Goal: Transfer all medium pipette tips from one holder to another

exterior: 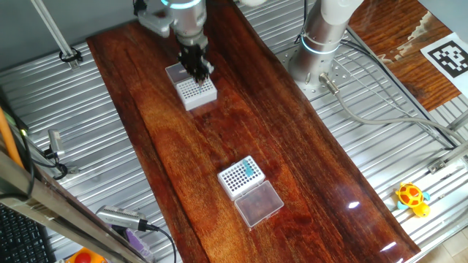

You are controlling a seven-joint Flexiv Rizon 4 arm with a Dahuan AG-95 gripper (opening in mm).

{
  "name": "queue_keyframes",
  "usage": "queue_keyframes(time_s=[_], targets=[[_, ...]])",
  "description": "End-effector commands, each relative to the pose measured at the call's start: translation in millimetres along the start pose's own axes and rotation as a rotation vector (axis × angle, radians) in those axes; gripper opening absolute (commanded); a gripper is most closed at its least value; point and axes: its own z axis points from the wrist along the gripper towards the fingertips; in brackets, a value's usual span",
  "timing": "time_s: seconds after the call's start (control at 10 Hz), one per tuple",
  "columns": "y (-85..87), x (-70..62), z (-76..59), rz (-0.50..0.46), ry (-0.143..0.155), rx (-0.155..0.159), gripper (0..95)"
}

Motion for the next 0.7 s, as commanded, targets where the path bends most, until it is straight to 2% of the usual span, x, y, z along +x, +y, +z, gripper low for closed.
queue_keyframes(time_s=[0.1,0.3,0.5,0.7], targets=[[50.3,-28.7,-3.5,0.097,0.005,0.005,0.0],[69.7,-35.4,-2.3,0.128,0.012,0.012,0.0],[68.7,-34.8,-2.1,0.101,0.021,0.012,0.0],[68.7,-34.8,-2.1,-0.048,0.05,0.003,0.0]])
